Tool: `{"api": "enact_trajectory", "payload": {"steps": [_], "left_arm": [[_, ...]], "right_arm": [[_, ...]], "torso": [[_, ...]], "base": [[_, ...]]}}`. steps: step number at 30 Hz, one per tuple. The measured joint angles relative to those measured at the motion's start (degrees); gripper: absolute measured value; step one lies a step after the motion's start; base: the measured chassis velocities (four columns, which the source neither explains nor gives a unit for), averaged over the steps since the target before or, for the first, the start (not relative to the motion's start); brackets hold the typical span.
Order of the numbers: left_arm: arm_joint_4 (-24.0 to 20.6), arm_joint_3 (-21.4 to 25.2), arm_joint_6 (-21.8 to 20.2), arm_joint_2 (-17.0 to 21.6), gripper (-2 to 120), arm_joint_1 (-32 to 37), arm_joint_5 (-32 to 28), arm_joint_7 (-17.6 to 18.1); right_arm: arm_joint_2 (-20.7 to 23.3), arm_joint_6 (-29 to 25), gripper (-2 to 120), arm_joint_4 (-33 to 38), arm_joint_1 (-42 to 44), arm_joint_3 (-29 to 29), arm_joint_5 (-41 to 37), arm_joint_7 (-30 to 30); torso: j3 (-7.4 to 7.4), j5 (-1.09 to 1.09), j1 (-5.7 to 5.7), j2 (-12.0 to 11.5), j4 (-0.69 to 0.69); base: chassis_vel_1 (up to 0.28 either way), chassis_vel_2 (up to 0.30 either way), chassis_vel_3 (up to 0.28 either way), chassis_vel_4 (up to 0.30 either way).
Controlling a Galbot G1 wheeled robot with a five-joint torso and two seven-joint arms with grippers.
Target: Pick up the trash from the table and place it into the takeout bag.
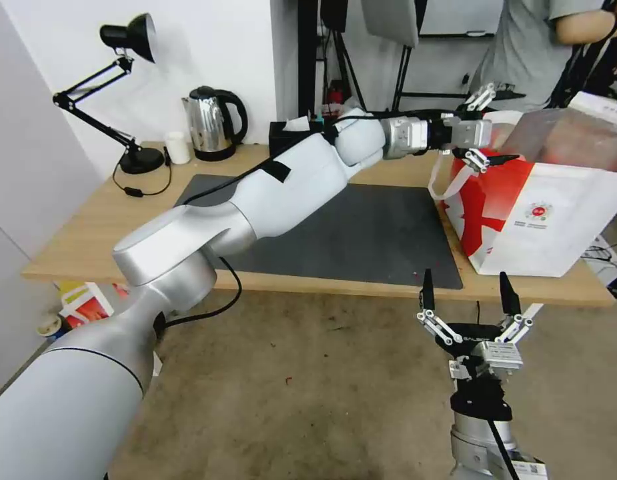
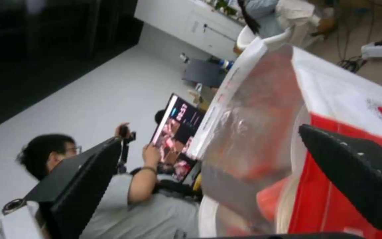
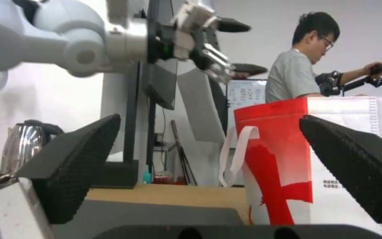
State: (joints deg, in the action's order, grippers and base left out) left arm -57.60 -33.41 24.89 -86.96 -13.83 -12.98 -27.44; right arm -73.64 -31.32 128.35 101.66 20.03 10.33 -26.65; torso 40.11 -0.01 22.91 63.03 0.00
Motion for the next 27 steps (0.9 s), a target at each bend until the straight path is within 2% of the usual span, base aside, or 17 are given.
{"api": "enact_trajectory", "payload": {"steps": [3,6,9,20,24,27], "left_arm": [[-2.7,0.9,-1.3,2.9,100,0.7,-0.8,0.0],[-4.2,1.4,-2.2,4.2,100,1.5,-1.5,0.1],[-7.3,2.0,-4.3,7.7,100,2.9,-3.7,2.0],[-14.0,4.6,-8.3,15.2,100,5.8,-8.6,6.3],[-16.5,5.9,-9.1,17.2,100,7.2,-9.7,8.7],[-19.4,7.6,-10.1,18.9,100,9.5,-10.4,13.1]], "right_arm": [[0.0,0.0,100,0.0,0.0,0.0,0.0,0.0],[0.0,0.0,100,0.0,0.0,0.0,0.0,0.0],[0.0,0.0,100,0.0,0.0,0.0,0.0,0.0],[0.0,0.0,100,0.0,0.0,0.0,0.0,0.0],[0.0,0.0,100,0.0,0.0,0.0,0.0,0.0],[0.0,0.0,100,0.0,0.0,0.0,0.0,0.0]], "torso": [[0.00,0.00,0.00,0.0,0.01],[0.00,-0.01,0.00,0.0,0.00],[0.00,0.00,0.00,0.0,0.00],[0.00,0.00,0.00,0.0,0.00],[0.00,0.00,0.01,0.0,-0.01],[0.00,0.00,0.00,0.0,-0.01]], "base": [[0.000,0.000,0.000,0.000],[0.000,0.000,0.000,0.000],[0.000,0.000,0.000,0.000],[0.000,0.000,0.000,0.000],[0.000,0.000,0.000,0.000],[0.000,0.000,0.000,0.000]]}}
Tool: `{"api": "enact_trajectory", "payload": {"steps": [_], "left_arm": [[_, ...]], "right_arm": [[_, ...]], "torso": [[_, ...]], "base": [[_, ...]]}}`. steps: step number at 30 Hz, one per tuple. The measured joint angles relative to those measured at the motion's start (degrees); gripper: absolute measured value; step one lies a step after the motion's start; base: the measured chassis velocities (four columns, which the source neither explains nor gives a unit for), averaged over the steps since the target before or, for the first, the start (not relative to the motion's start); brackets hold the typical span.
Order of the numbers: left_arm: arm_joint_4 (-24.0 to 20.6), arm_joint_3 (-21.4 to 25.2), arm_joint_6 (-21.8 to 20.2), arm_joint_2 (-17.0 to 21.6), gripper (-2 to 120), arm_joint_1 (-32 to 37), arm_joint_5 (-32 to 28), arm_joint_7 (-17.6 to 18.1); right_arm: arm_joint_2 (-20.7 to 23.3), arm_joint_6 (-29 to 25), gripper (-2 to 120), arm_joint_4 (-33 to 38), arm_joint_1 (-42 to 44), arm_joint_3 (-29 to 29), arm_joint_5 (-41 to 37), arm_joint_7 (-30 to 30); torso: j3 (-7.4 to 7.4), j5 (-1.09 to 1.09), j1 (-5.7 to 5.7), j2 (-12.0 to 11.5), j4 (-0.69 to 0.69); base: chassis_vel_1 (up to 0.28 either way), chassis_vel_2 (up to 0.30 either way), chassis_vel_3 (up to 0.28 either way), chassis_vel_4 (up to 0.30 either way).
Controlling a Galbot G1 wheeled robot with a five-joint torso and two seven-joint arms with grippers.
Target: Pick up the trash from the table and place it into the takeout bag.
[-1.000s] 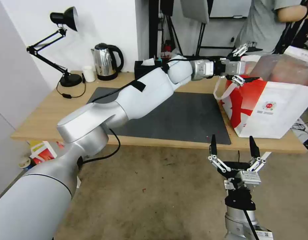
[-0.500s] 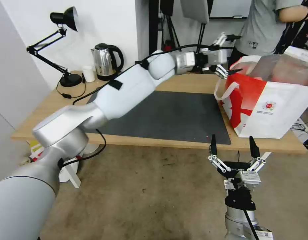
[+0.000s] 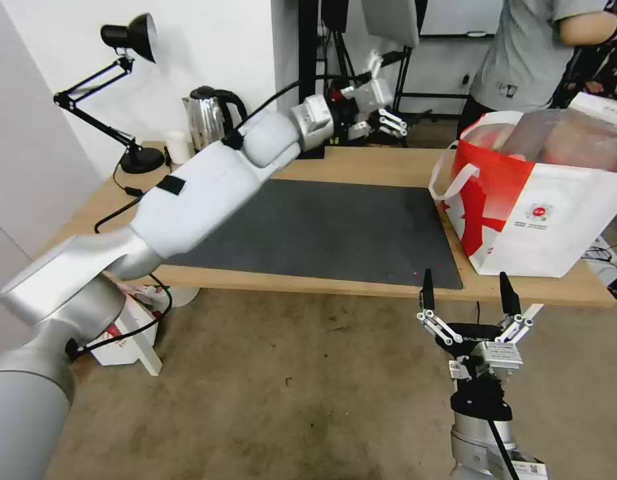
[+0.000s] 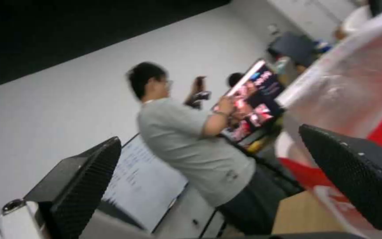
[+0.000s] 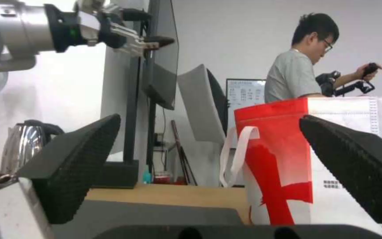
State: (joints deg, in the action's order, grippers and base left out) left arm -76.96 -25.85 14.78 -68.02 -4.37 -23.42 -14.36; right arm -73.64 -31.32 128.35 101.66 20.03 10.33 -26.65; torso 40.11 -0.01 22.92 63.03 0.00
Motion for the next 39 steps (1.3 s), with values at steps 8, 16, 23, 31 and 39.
{"api": "enact_trajectory", "payload": {"steps": [8,16,23,31,39], "left_arm": [[-5.7,3.0,-2.0,2.7,100,3.7,-1.4,6.3],[-12.2,5.1,-4.2,7.0,100,8.4,-3.1,9.7],[-17.3,10.4,-5.4,12.5,100,14.7,-3.2,10.4],[-23.5,18.5,-7.1,15.3,100,22.5,-3.4,10.1],[-29.2,28.4,-8.5,15.8,100,33.7,-3.6,11.3]], "right_arm": [[0.0,0.0,100,0.0,0.0,0.0,0.0,0.0],[0.0,0.0,100,0.0,0.0,0.0,0.0,0.0],[0.0,0.0,100,0.0,0.0,0.0,0.0,0.0],[0.0,0.0,100,0.0,0.0,0.0,0.0,0.0],[0.0,0.0,100,0.0,0.0,0.0,0.0,0.0]], "torso": [[0.00,0.01,0.00,0.0,0.00],[0.00,0.01,0.00,0.0,-0.01],[0.00,-0.01,0.00,0.0,0.02],[0.00,-0.01,0.00,0.0,0.01],[-0.01,0.00,0.01,0.0,0.00]], "base": [[0.000,0.000,0.000,0.000],[0.000,0.000,0.000,0.000],[0.000,0.000,0.000,0.000],[0.000,0.000,0.000,0.000],[0.000,0.000,0.000,0.000]]}}
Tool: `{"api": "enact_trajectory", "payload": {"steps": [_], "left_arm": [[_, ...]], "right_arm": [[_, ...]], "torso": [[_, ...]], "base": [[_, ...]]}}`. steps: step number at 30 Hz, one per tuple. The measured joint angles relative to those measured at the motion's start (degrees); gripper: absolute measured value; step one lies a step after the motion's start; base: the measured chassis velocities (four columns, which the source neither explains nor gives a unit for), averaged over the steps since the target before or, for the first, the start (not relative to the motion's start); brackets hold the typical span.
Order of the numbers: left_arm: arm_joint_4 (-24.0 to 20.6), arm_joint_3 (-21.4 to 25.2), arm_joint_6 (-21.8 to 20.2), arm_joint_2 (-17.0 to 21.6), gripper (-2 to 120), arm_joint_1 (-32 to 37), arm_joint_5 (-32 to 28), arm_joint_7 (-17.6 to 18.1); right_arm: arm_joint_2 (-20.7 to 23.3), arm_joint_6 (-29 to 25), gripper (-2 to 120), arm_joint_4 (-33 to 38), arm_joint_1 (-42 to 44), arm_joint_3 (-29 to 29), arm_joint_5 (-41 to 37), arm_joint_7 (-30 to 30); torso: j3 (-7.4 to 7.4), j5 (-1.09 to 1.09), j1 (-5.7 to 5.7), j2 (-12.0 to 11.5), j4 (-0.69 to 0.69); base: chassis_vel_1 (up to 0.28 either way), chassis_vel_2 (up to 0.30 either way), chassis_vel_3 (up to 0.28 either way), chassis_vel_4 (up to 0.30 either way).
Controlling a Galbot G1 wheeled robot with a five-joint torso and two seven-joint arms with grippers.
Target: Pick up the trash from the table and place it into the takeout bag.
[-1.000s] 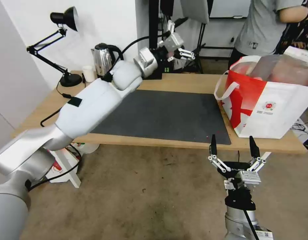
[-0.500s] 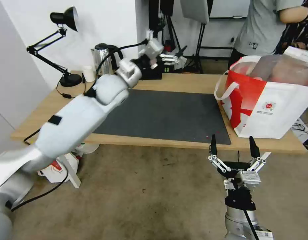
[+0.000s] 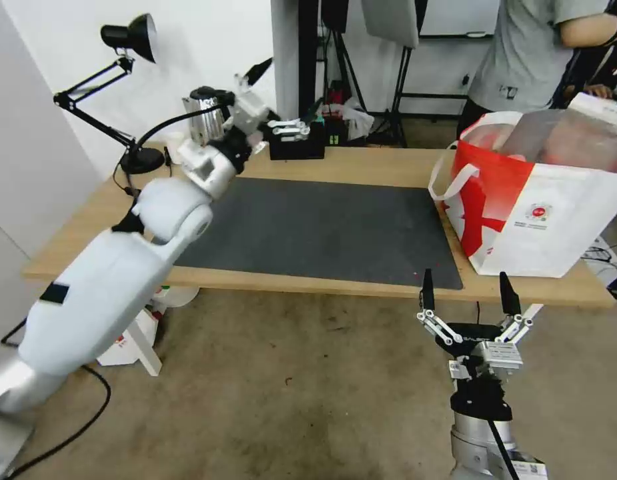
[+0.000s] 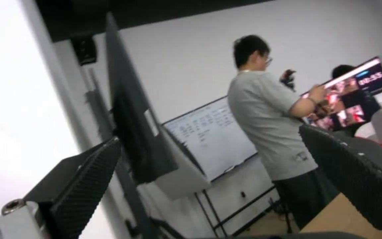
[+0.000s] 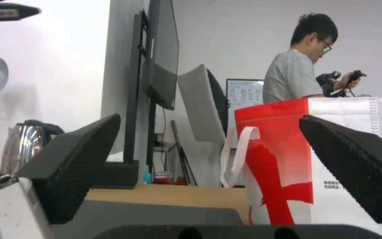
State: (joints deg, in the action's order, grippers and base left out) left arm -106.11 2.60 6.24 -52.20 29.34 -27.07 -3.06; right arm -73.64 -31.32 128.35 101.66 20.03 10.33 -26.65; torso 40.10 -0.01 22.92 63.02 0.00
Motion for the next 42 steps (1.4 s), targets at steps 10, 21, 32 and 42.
{"api": "enact_trajectory", "payload": {"steps": [10,21,32,42], "left_arm": [[-10.2,8.8,-0.6,0.4,100,15.7,0.8,4.4],[-20.0,19.5,-1.2,-0.4,100,29.7,3.2,7.9],[-24.5,26.5,0.7,-5.2,100,40.3,8.4,10.8],[-27.6,30.1,5.7,-11.5,100,50.8,14.2,12.2]], "right_arm": [[0.0,0.0,100,0.0,0.0,0.0,0.0,0.0],[0.0,0.0,100,0.0,0.0,0.0,0.0,0.0],[0.0,0.0,100,0.0,0.0,0.0,0.0,0.0],[0.0,0.0,100,0.0,0.0,0.0,0.0,0.0]], "torso": [[0.00,0.01,0.00,0.0,0.00],[0.00,0.01,-0.01,0.0,0.00],[0.00,0.01,-0.01,0.0,0.01],[0.00,0.02,-0.01,0.0,0.00]], "base": [[0.000,0.000,0.000,0.000],[0.000,0.000,0.000,0.000],[0.000,0.000,0.000,0.000],[0.000,0.000,0.000,0.000]]}}
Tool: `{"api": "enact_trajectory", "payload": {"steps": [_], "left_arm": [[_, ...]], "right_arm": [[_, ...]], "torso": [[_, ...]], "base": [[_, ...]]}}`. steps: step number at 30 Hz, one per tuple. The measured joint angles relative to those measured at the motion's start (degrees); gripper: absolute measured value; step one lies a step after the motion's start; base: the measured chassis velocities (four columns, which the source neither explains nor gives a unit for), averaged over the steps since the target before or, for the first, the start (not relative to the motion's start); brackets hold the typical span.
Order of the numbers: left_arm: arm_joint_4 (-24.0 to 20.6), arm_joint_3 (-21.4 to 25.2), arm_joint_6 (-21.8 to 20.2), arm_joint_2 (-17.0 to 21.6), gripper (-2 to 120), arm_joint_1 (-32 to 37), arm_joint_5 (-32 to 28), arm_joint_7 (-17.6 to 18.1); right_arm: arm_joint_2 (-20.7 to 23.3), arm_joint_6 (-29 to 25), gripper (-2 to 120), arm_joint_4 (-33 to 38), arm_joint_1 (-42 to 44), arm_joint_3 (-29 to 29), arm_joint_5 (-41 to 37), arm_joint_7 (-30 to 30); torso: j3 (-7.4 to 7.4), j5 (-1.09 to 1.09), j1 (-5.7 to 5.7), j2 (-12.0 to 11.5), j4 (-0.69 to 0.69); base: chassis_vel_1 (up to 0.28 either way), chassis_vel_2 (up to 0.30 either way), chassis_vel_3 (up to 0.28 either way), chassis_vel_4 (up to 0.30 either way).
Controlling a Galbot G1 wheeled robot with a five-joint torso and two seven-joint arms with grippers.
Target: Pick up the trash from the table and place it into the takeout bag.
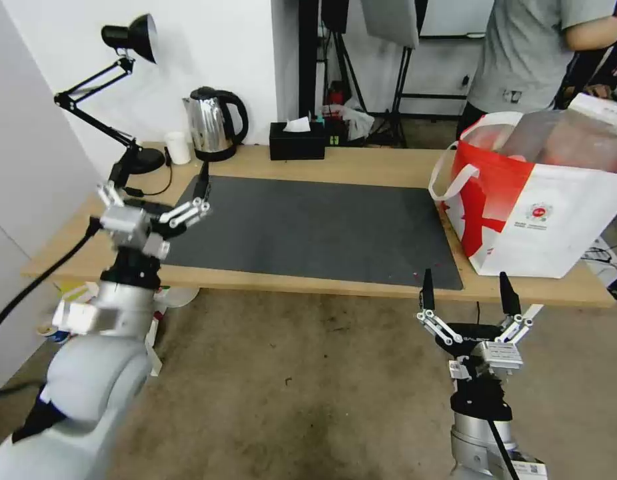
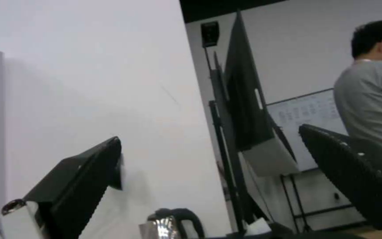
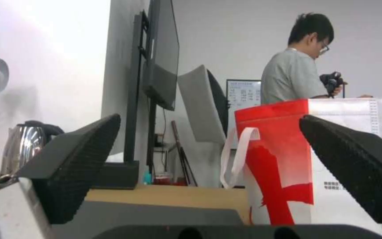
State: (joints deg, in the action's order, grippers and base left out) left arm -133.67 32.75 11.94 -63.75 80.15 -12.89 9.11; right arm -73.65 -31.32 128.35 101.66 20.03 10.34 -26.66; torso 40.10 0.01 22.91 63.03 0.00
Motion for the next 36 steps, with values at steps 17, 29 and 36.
{"api": "enact_trajectory", "payload": {"steps": [17,29,36], "left_arm": [[-1.3,0.5,7.9,-6.8,100,9.2,8.2,2.7],[-1.9,-0.8,11.5,-9.2,100,14.6,10.5,1.0],[0.3,-1.6,13.7,-9.0,100,16.3,10.2,-0.9]], "right_arm": [[0.0,0.0,100,0.0,0.0,0.0,0.0,0.0],[0.0,0.0,100,0.0,0.0,0.0,0.0,0.0],[0.0,0.0,100,0.0,0.0,0.0,0.0,0.0]], "torso": [[0.00,-0.01,0.00,0.0,-0.01],[0.00,0.00,0.00,0.0,0.00],[0.00,-0.01,-0.01,0.0,0.00]], "base": [[0.000,0.000,0.000,0.000],[0.000,0.000,0.000,0.000],[0.000,0.000,0.000,0.000]]}}
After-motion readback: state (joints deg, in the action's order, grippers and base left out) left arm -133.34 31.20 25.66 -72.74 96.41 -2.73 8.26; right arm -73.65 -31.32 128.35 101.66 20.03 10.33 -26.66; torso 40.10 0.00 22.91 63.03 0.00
